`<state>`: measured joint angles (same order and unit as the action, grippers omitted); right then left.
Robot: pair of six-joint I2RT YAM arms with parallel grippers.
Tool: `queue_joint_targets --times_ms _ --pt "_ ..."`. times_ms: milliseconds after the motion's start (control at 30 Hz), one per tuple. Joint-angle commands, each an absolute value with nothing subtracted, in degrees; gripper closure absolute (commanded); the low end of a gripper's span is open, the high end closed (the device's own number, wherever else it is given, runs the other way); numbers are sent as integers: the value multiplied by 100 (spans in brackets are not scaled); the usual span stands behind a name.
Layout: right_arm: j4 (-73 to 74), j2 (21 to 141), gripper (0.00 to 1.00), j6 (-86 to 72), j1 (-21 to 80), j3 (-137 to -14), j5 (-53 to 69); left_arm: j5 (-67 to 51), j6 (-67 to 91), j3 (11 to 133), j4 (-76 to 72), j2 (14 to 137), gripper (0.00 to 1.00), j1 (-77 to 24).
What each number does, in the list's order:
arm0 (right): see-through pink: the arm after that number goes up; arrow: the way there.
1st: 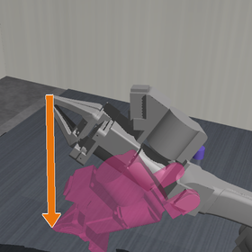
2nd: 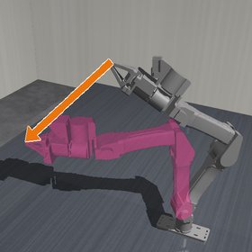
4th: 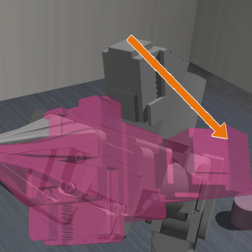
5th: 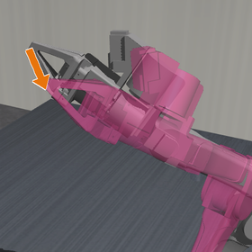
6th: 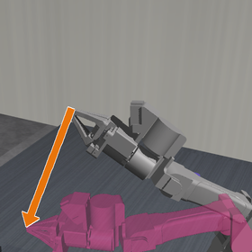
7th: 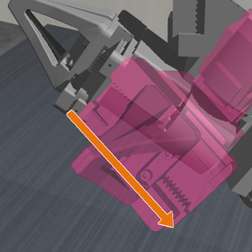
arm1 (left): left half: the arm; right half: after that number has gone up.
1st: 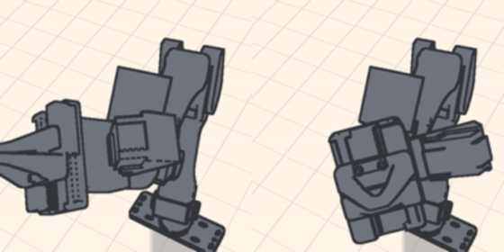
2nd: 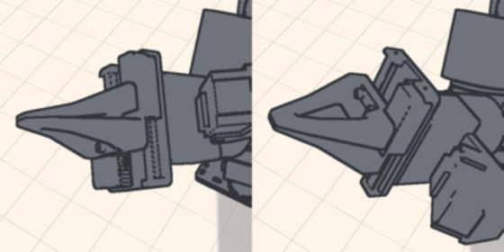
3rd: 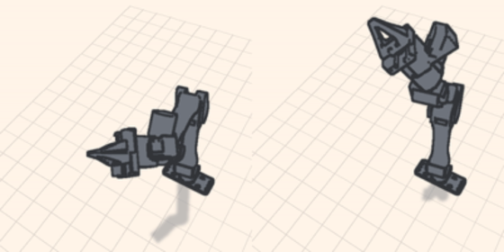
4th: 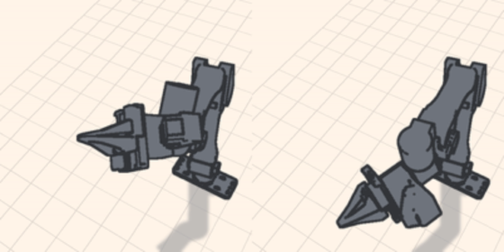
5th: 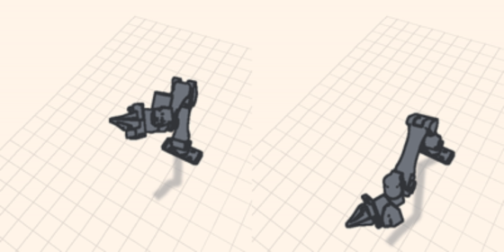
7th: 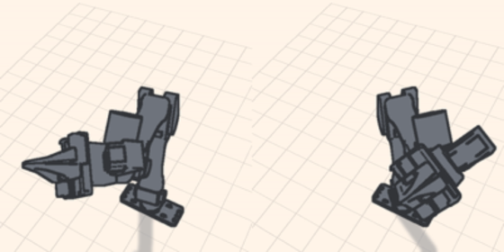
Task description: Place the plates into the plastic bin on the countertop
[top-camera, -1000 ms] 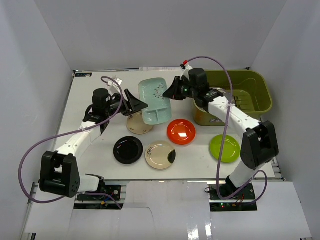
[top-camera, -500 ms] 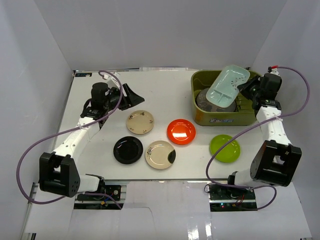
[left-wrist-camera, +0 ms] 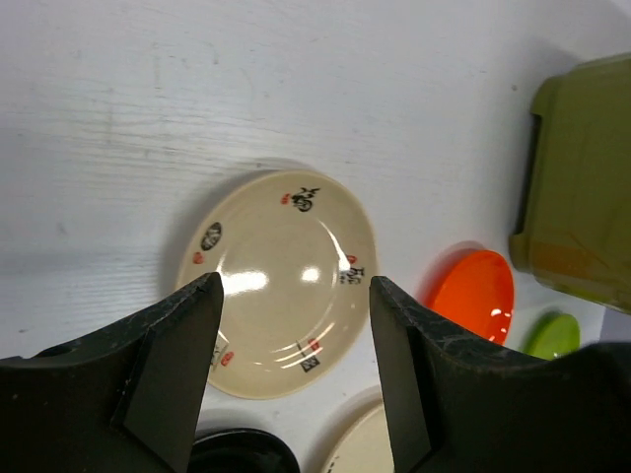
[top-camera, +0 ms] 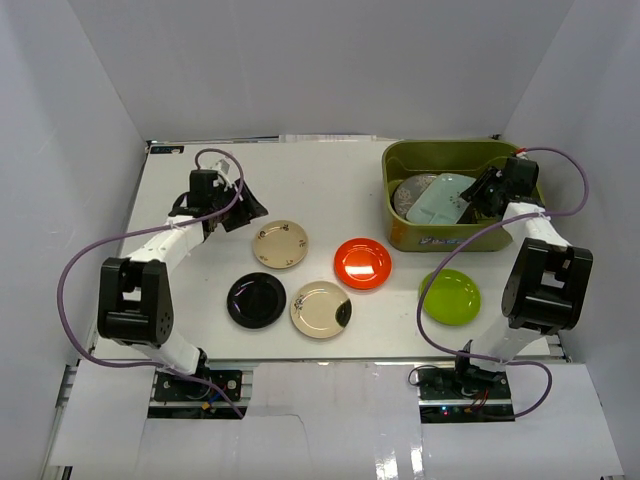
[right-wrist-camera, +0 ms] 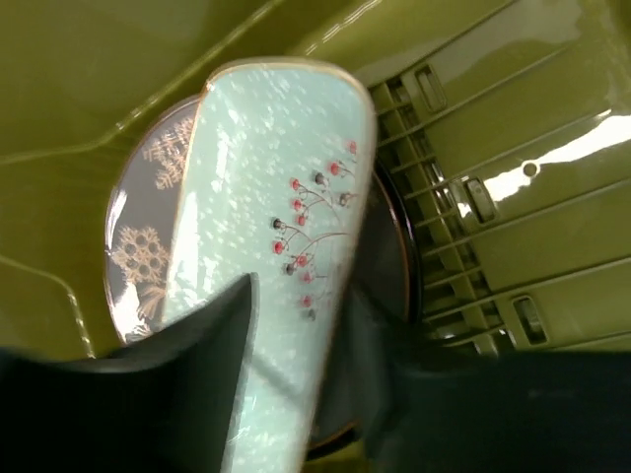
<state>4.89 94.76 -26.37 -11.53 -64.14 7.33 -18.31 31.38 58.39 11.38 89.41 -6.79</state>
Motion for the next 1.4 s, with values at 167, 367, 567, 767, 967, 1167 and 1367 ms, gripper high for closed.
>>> queue_joint_targets --times_ms 167,367,567,767,967,1167,1367 --pt "-9 9124 14 -2312 -1151 -6776 1608 -2170 2716 6363 1528 9930 29 -316" --pt "139 8202 2 -2294 -871 -6592 1837 -2522 2654 6302 1582 10186 32 -325" --pt "-184 7182 8 -2399 446 -5890 1925 -2672 2690 6275 1573 10397 39 -378" --pt "-448 6110 17 -2575 2424 -4048 1723 -2549 2663 6319 1573 10433 63 -387" --pt "-816 5713 15 -3462 3278 -2603 1502 -2601 2803 6171 1407 10012 100 -387" --pt "-975 6222 2 -3524 3919 -3049 1187 -2953 3050 5810 1125 8880 100 -597" --pt "-1187 6906 2 -3560 3946 -3699 1055 -2814 2928 5318 1239 7929 100 -984"
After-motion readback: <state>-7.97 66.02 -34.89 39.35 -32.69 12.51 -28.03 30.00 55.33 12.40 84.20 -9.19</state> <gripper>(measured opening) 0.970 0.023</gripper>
